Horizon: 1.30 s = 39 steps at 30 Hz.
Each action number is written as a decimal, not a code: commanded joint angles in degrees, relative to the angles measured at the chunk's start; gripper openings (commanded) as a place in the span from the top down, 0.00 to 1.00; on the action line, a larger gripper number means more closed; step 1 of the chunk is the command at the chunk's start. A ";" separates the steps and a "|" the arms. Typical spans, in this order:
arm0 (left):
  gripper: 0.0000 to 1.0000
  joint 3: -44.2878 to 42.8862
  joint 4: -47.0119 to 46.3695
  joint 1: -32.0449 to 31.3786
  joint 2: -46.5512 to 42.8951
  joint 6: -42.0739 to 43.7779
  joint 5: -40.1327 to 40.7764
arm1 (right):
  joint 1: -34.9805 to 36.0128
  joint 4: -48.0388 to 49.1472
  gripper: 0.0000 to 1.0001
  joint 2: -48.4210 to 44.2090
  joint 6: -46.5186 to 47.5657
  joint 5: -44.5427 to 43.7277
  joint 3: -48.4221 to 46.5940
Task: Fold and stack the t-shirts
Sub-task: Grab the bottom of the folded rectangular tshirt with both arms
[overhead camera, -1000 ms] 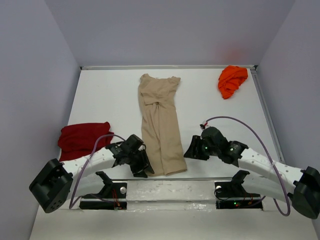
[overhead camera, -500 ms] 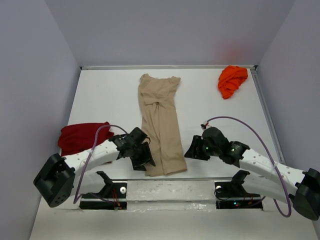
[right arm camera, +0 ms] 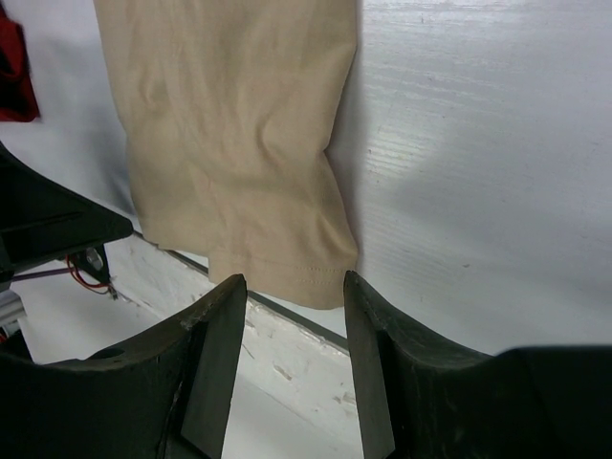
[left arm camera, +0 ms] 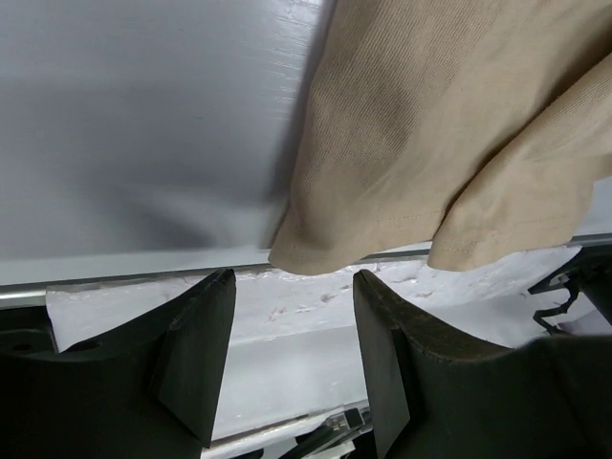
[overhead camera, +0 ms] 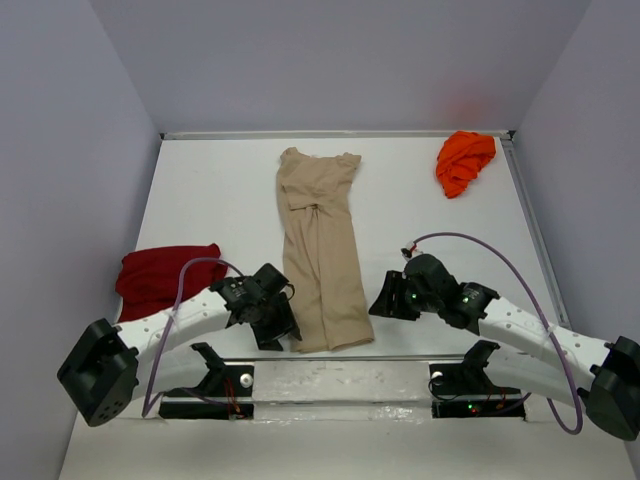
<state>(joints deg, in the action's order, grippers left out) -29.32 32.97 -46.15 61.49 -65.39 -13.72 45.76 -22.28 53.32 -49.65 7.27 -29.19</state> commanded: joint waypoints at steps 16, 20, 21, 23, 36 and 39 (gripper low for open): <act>0.49 2.07 -12.57 0.18 13.11 2.45 0.54 | -0.32 1.01 0.49 -3.75 0.43 0.46 0.53; 0.69 1.64 -12.06 0.18 11.64 2.37 0.97 | -0.32 1.28 0.49 -2.52 -1.24 0.82 1.24; 0.71 1.55 -11.53 0.18 11.11 2.37 1.23 | -0.32 1.45 0.49 -2.43 -1.50 0.82 1.50; 0.78 1.28 -10.74 0.18 10.40 2.19 1.15 | -0.32 1.63 0.49 -2.26 -2.20 0.03 2.29; 0.78 0.41 -10.82 0.18 11.36 4.12 0.80 | -0.32 2.85 0.48 5.67 -1.32 2.04 2.72; 0.78 0.06 -11.17 0.18 12.33 4.65 0.09 | 0.20 4.43 0.49 3.90 -2.73 3.01 3.96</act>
<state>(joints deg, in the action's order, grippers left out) -28.67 19.92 -46.02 71.99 -63.13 -15.33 45.76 -21.76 60.40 -50.70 8.25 -26.79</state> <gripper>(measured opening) 0.215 0.516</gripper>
